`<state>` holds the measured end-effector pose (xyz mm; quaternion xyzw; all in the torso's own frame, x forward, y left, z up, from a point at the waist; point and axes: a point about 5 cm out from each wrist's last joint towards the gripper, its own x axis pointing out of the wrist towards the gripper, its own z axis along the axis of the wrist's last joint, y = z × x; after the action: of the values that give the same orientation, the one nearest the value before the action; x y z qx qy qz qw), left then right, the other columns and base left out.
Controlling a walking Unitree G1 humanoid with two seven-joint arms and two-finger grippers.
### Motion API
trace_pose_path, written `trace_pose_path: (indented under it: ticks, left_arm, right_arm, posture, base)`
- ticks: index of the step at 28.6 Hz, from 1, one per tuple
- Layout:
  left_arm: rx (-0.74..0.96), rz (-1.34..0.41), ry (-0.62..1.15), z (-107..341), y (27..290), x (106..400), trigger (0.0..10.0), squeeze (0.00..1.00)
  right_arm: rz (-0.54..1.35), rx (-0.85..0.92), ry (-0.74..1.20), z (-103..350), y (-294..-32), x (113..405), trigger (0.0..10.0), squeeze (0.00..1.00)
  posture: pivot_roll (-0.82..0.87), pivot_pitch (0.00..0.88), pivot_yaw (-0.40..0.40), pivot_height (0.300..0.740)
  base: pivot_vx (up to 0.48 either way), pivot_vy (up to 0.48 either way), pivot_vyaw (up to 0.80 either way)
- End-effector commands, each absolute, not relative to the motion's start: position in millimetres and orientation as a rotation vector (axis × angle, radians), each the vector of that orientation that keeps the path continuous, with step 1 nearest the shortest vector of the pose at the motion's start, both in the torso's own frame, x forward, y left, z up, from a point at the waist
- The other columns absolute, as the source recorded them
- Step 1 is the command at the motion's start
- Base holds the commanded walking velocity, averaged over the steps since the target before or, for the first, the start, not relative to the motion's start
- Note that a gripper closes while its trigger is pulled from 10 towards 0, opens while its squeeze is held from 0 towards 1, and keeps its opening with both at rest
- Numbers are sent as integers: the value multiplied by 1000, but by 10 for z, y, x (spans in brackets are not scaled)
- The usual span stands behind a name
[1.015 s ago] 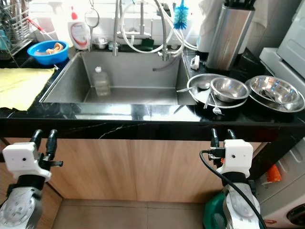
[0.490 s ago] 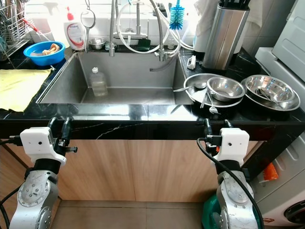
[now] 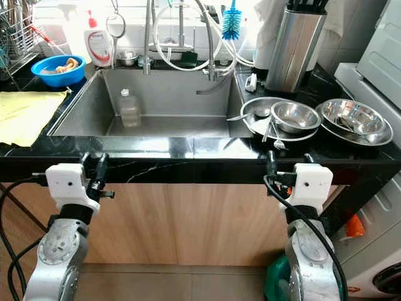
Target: Kitchen organization
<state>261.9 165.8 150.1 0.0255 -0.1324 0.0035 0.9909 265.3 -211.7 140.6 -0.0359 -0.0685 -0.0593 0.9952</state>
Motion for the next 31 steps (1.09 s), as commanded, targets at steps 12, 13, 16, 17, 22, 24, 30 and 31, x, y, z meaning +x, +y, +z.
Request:
trace_pose_path:
  ticks: [12,13,16,17,22,24,30,31]
  left_arm:
    - [63,-39,-267,1490,1581,2669,10000,0]
    - [63,-40,-266,1489,1583,2668,10000,0]
    - [71,-42,-258,1472,1587,2667,10000,0]
    - [71,-42,-258,1472,1587,2667,10000,0]
    - [76,-48,-247,1446,1585,2668,10000,0]
    - [99,-63,-237,1440,1569,2673,10000,0]
    - [94,-67,-233,1438,1560,2674,10000,0]
    - [94,-67,-232,1437,1560,2675,10000,0]
  right_arm:
    - [-140,-65,-127,1437,-2179,2773,10000,0]
    - [-152,-53,-116,1432,-2187,2787,10000,0]
    - [-172,-3,-105,1426,-2193,2811,10000,0]
    - [-172,-3,-105,1426,-2193,2811,10000,0]
    - [-188,14,-67,1393,-2209,2842,10000,0]
    - [-189,14,-47,1369,-2222,2847,10000,0]
    - [-195,-7,-16,1360,-2253,2895,10000,0]
    - [-196,-13,-13,1361,-2255,2900,10000,0]
  posture:
    - [-112,0,0,740]
    - [-107,0,2,740]
    - [-103,0,3,740]
    - [-103,0,3,740]
    - [-104,0,3,740]
    - [-101,0,2,740]
    - [-99,0,2,740]
    - [-99,0,2,740]
  base:
    - [0,0,0]
    - [0,0,0]
    - [0,0,0]
    - [0,0,0]
    - [0,0,0]
    - [0,0,0]
    - [0,0,0]
    - [0,0,0]
